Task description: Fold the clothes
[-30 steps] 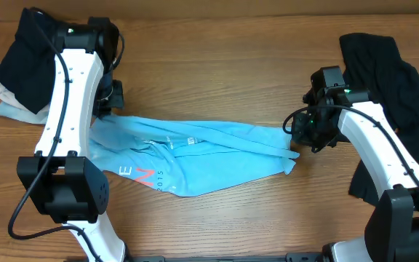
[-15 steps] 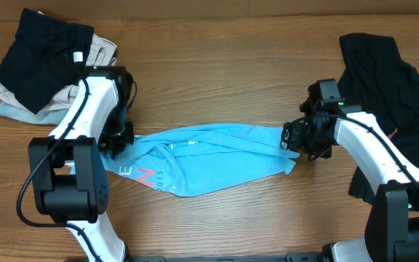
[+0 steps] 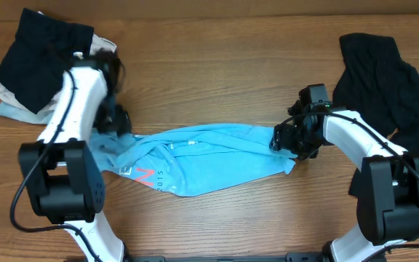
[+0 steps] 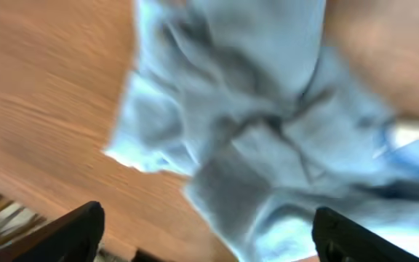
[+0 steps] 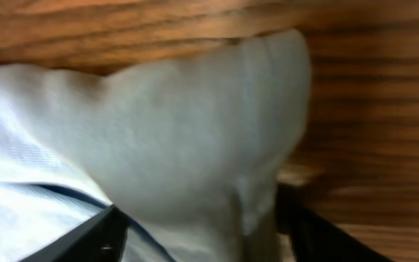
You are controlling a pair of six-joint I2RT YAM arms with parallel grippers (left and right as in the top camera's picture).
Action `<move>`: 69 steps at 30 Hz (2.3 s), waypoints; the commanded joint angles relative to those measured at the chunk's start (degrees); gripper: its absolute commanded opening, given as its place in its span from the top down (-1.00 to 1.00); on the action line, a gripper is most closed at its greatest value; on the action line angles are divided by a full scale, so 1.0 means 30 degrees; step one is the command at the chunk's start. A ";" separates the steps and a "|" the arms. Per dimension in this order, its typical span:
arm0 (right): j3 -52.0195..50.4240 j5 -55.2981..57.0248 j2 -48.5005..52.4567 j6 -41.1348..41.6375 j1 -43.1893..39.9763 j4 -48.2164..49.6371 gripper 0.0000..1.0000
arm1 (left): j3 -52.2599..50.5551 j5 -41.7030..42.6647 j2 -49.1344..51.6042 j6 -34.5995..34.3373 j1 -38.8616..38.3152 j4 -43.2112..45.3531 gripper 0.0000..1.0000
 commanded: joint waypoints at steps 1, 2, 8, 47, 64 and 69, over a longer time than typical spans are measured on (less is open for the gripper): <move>-0.0211 -0.0342 0.0321 0.0175 0.0306 0.0350 -0.08 | 0.2892 -0.0109 -0.0262 -0.0386 0.0423 -0.0277 -0.96; -0.0211 -0.0284 0.0321 0.0386 0.0306 0.0459 0.19 | 0.3541 -0.0109 -0.0262 -0.0379 0.0488 -0.0313 -1.00; 0.0663 0.1158 0.0299 0.1005 -0.1173 -0.0015 0.92 | 0.5501 -0.0109 -0.0262 -0.0233 0.0539 0.0036 -1.00; 0.8262 0.0386 0.0328 0.1173 0.6069 -0.4306 0.34 | 0.5559 0.2011 -0.0255 0.0299 0.0539 0.1166 -1.00; 1.0214 -0.1275 -0.0087 -0.0568 0.1916 -0.6856 -0.62 | -0.1887 1.0222 -0.0255 0.6288 0.0007 0.3038 -1.00; 1.0207 -0.1260 -0.0087 -0.1078 0.0029 -0.7315 -0.62 | -0.5085 1.0484 -0.0255 0.6411 -0.0226 0.5756 -1.00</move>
